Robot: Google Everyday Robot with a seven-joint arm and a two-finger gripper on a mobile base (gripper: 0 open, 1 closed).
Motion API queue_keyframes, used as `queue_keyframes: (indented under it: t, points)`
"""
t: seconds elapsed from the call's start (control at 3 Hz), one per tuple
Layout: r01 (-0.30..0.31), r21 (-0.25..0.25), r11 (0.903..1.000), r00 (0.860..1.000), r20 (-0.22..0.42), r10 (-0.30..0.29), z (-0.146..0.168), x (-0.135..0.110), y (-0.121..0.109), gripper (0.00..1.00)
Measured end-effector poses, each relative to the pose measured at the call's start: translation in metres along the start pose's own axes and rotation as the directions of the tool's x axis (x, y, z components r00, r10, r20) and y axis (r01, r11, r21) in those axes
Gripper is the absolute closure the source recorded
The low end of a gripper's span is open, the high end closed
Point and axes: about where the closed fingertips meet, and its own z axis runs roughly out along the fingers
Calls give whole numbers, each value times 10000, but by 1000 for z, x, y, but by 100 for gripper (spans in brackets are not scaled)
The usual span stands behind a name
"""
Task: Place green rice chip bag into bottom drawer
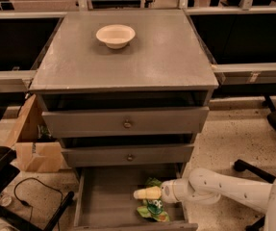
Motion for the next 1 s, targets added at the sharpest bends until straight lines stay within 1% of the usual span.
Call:
queue_keyframes:
  t: [0.33, 0.67, 1.0]
  points:
    - [937, 532, 9942, 9954, -260, -925, -26, 5, 51, 0]
    - [1735, 1102, 9787, 9835, -714, -1663, -47, 21, 104, 0]
    - [2382, 1598, 9580, 9650, -1505, -2148, -67, 66, 175, 0]
